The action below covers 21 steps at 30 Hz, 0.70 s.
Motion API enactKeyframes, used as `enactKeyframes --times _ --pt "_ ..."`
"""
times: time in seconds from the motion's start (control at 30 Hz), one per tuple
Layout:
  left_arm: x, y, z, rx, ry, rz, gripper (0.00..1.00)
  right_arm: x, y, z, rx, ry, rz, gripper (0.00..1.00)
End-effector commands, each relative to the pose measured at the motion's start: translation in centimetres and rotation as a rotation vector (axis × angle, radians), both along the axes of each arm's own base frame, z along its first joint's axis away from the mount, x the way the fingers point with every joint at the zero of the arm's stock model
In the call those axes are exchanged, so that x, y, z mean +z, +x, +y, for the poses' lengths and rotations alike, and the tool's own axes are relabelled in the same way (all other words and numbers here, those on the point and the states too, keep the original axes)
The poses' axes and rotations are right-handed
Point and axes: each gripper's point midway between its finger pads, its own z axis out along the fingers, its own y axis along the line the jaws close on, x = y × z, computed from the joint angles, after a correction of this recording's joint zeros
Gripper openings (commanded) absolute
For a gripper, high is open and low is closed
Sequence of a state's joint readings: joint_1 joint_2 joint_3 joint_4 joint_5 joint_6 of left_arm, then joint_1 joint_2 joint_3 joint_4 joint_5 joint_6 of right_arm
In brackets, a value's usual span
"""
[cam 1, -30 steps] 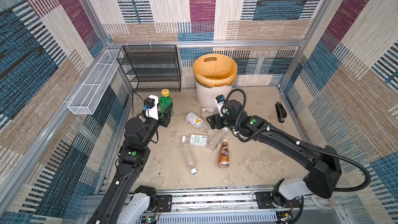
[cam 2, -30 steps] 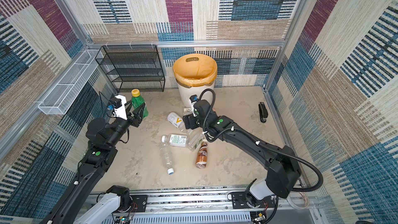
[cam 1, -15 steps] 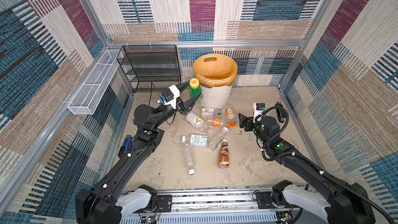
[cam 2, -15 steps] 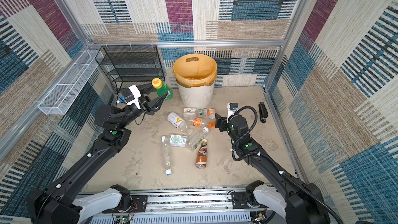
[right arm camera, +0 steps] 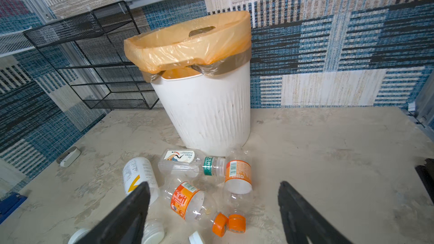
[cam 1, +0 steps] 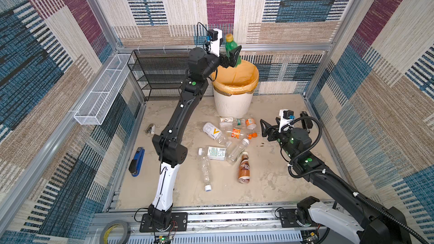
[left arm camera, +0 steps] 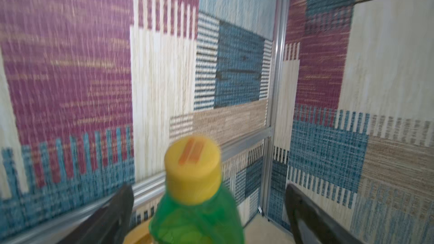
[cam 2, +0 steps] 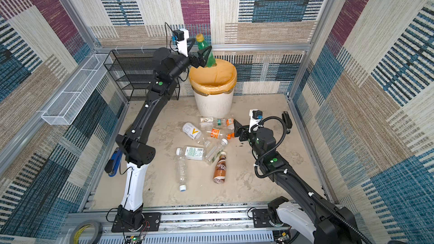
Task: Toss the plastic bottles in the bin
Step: 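Open the left gripper over the bin while the right gripper repositions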
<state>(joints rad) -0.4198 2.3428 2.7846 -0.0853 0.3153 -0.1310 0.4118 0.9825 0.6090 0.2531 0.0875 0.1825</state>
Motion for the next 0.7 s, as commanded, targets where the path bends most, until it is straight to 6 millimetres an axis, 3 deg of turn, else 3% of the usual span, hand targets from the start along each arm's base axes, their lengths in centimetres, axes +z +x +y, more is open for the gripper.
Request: enactKeyframes --times 0.0,0.13,0.33,0.43,0.5,0.67 --pt "3.3 -3.6 1.9 0.009 0.003 0.048 0.98 -0.4 -0.3 0.8 0.048 -0.001 0.032 0.87" --pt "3.7 -4.8 3.7 0.076 0.008 -0.004 0.98 -1.7 0.1 1.6 0.082 -0.038 0.092 0.87" --pt "2.6 -9.1 7.0 0.141 0.116 0.001 0.99 -5.1 -0.3 3.7 0.177 -0.095 0.252 0.88" --pt "0.2 -10.8 9.8 0.216 0.17 0.055 0.99 -6.2 -1.3 5.3 0.196 -0.117 0.31 0.9" --pt "-2.1 -11.5 12.3 0.263 0.161 0.129 0.99 -5.7 -2.0 7.3 0.227 -0.115 0.326 0.9" --pt "-9.0 -14.0 18.1 0.439 0.25 0.287 0.99 -6.1 -4.1 14.5 0.387 -0.177 0.405 0.95"
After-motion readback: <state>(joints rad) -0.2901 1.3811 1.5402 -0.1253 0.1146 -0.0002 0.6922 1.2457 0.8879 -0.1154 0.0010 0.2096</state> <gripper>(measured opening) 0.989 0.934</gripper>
